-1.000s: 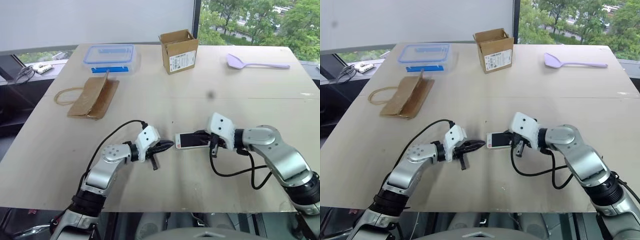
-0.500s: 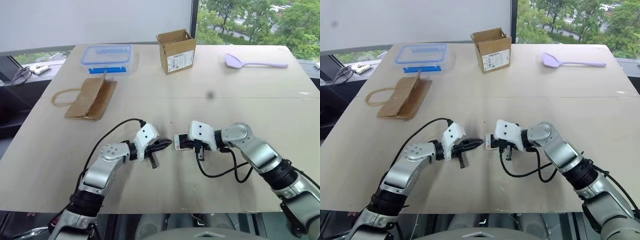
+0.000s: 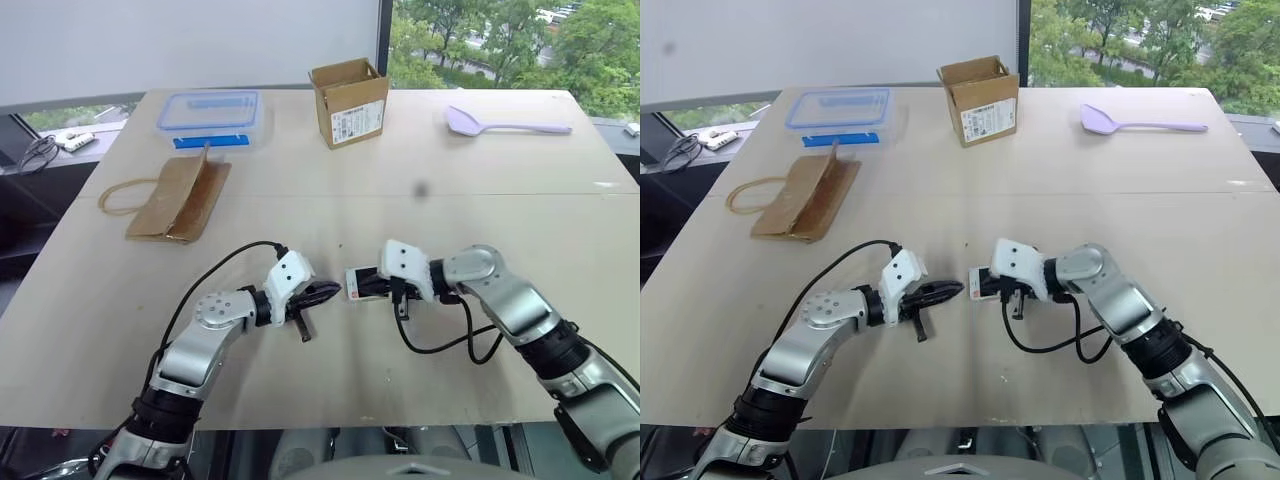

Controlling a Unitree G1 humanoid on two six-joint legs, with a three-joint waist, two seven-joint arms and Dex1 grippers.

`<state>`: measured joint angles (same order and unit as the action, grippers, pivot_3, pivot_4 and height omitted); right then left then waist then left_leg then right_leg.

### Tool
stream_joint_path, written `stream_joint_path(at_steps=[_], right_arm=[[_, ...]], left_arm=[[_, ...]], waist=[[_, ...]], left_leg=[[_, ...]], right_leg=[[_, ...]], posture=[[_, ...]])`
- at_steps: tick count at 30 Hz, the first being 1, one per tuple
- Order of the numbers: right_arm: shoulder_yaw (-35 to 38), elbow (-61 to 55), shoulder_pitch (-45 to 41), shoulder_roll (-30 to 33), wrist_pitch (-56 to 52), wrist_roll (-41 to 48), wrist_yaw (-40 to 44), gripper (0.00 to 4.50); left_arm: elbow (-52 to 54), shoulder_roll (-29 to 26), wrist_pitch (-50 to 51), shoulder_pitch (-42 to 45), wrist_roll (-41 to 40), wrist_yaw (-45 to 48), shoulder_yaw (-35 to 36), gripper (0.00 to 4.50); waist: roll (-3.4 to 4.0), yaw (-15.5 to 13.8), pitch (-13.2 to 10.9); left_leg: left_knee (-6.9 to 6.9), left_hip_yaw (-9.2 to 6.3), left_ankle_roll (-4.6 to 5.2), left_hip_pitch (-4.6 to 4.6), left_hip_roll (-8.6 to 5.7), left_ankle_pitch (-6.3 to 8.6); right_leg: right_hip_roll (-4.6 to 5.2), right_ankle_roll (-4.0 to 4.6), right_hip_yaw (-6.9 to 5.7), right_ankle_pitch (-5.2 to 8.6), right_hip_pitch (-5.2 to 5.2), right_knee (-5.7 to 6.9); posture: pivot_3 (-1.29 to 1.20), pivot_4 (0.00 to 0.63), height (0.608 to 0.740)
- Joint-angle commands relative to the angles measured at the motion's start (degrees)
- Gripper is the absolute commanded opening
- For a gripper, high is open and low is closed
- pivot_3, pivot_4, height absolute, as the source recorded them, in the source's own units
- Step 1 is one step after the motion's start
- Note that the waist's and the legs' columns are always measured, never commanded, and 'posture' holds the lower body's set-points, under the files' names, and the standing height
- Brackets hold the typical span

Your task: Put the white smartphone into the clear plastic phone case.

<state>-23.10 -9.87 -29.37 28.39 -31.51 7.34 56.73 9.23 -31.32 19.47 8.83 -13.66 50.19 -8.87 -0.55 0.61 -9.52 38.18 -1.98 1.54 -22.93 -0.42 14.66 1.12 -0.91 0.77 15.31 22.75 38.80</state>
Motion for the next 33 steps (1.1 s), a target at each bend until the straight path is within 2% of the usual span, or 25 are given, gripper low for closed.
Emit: stream_joint_path(at_steps=[1, 7, 15, 26, 33], right_arm=[[6.17, -8.16, 0.17, 1.42, -4.95, 3.58, -1.91, 0.0], [11.45, -14.73, 5.03, 6.97, -8.88, 3.13, -5.78, 0.0], [13.79, -14.6, 11.49, 14.4, -7.63, 0.03, -8.95, 0.0], [10.77, -13.64, 10.97, 13.22, -6.9, -0.18, -8.79, 0.0], [4.19, -7.51, 8.9, 10.41, -2.88, -3.86, -8.64, 0.0]], left_arm=[[1.25, -0.57, 0.1, 0.47, -0.35, 0.09, 0.75, 0.08], [0.43, -0.57, 0.13, 1.91, -0.51, 0.74, 0.39, 0.08], [-1.68, -0.36, -0.67, 3.87, -0.39, 1.85, -0.09, 0.08], [-2.61, -0.22, -2.01, 3.33, -0.03, 2.27, -0.23, 0.08], [-3.98, 0.52, -3.75, 3.08, 0.58, 1.79, -0.53, 0.08]], waist=[[0.0, 0.0, 0.0], [0.01, -0.17, -0.01], [0.0, -0.29, -0.03], [-0.02, 0.03, -0.04], [-0.03, 0.04, -0.04]], left_leg=[[-0.02, 0.0, 0.0, 0.0, 0.0, 0.0], [-0.12, -0.01, 0.0, 0.0, 0.0, 0.0], [-0.16, 0.0, 0.0, -0.07, -0.01, 0.0], [-0.16, 0.02, 0.0, -0.07, -0.02, 0.0], [-0.14, 0.03, 0.0, -0.04, -0.02, 0.0]], right_leg=[[0.01, 0.0, 0.0, 0.0, 0.01, -0.01], [0.02, 0.01, -0.01, 0.01, 0.03, -0.05], [0.02, 0.01, -0.02, 0.01, 0.05, -0.17], [-0.03, -0.02, -0.01, 0.01, 0.05, -0.16], [-0.05, -0.02, -0.01, 0.01, 0.04, -0.15]], posture=[[0.0, 0.15, 0.74], [0.0, 0.15, 0.74], [0.0, 0.15, 0.74], [0.0, 0.15, 0.74], [0.0, 0.15, 0.74]])
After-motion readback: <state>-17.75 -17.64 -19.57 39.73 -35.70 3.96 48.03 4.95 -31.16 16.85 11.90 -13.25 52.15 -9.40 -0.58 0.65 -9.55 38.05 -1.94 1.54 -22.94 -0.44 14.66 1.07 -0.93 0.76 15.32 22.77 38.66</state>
